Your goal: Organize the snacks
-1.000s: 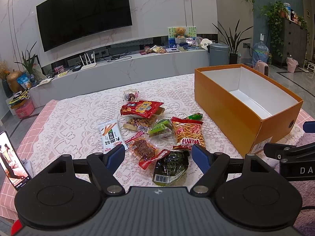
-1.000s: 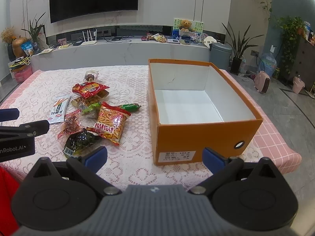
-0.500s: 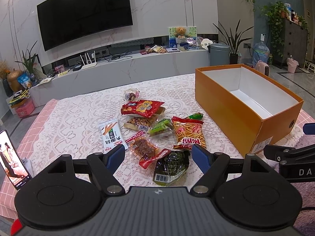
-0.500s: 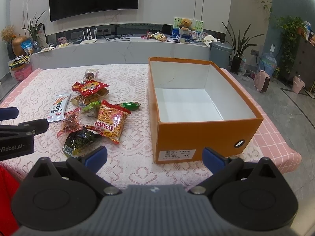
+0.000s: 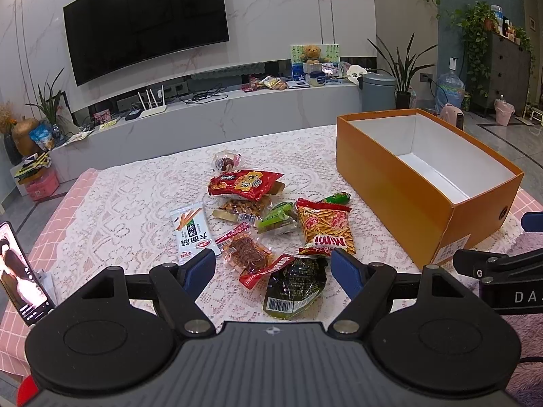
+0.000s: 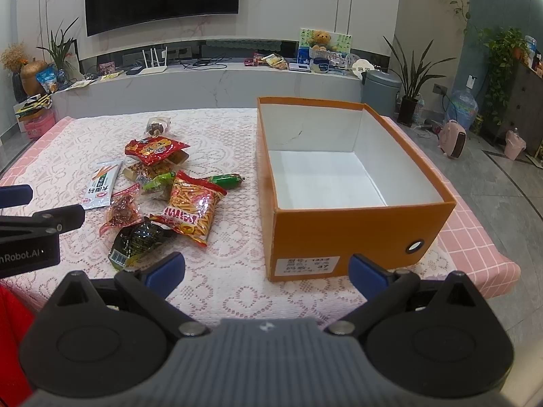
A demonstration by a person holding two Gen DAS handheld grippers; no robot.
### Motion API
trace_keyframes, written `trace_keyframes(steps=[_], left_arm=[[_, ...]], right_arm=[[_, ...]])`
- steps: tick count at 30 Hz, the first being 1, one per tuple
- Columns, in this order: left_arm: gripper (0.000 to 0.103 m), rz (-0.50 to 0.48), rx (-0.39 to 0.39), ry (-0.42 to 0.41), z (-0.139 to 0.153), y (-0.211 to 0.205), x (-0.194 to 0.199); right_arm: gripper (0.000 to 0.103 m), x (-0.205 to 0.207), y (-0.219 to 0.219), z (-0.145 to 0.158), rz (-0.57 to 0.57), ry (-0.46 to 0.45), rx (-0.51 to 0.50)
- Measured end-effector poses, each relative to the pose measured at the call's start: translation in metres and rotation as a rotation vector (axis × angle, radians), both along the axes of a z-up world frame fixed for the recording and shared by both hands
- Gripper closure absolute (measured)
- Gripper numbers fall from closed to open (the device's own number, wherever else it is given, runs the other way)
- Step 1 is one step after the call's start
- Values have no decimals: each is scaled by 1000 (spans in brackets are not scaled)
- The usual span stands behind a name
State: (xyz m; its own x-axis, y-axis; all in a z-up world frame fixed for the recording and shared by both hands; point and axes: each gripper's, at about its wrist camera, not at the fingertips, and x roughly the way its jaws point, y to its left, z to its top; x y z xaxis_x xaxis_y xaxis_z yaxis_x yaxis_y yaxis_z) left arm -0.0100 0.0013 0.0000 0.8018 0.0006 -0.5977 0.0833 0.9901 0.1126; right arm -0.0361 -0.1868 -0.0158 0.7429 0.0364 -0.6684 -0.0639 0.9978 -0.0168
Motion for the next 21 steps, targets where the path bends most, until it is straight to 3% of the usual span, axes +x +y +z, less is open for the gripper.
trace_keyframes(steps=[15, 18, 21], left_arm=[[13, -2, 0, 5, -8, 6, 3], [23, -8, -8, 18, -11, 12, 8], [35, -2, -44, 53, -15, 20, 15]], right_arm=[[3, 3, 5, -3, 36, 7, 1], [3, 3, 10, -4, 78, -21, 25], [13, 9, 18, -6, 117, -20, 18]])
